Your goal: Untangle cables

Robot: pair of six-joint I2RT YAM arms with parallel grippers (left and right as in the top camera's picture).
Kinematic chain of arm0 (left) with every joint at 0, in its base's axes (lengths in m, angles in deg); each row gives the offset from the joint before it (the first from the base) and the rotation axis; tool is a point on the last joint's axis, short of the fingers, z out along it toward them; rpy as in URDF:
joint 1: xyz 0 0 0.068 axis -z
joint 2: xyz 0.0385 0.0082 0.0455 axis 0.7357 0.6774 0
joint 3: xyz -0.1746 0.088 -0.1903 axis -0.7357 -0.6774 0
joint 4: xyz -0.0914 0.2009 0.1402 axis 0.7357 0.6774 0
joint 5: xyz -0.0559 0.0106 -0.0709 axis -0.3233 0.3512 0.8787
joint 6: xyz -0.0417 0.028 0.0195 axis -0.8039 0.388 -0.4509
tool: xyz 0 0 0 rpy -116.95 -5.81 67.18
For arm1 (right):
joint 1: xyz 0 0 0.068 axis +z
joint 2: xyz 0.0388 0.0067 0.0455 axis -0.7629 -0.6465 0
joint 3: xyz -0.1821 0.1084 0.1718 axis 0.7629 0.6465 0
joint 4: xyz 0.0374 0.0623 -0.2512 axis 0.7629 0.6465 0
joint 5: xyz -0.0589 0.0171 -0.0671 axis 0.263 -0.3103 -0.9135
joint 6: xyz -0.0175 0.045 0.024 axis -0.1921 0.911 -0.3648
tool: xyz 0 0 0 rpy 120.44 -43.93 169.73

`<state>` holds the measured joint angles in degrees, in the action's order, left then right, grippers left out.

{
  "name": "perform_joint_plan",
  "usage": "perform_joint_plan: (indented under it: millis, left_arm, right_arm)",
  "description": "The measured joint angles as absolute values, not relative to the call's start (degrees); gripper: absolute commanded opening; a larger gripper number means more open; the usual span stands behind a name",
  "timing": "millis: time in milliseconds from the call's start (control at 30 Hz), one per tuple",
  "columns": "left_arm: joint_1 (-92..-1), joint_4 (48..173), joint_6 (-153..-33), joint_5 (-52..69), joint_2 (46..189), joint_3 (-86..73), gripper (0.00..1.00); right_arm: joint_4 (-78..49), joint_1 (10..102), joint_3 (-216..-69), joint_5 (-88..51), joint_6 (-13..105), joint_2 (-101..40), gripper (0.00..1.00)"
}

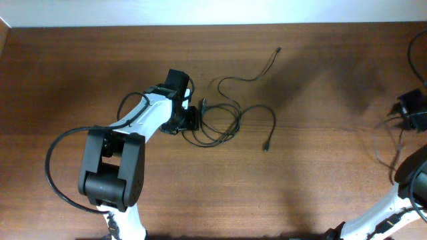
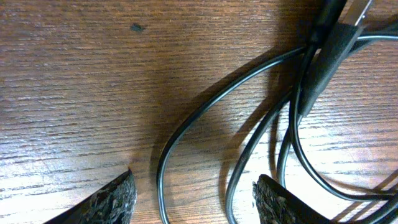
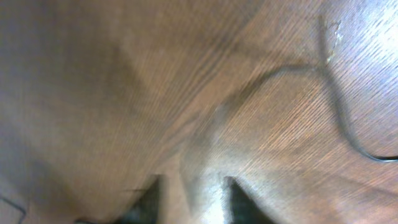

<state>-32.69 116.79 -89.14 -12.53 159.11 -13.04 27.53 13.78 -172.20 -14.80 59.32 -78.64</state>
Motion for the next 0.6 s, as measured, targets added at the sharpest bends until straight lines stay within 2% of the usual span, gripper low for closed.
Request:
perform_joint_plan:
  millis: [33, 267, 600]
  left_arm:
    - [-32.69, 116.74, -89.16, -12.55, 159.11, -13.04, 0.64]
    - [-32.69, 116.74, -89.14, -12.53, 159.11, -13.04, 0.67]
    - [-32.69, 116.74, -89.14, -12.53, 159.11, -13.01, 0.68]
  right_arm:
    - [27.55, 13.78, -171.48, -15.02, 59.08, -78.64, 0.98]
    - [33.76, 13.78, -173.97, -19.34, 57.68, -78.62, 0.99]
    - [38.37, 13.40, -174.04, -45.42, 62.23, -78.62, 0.98]
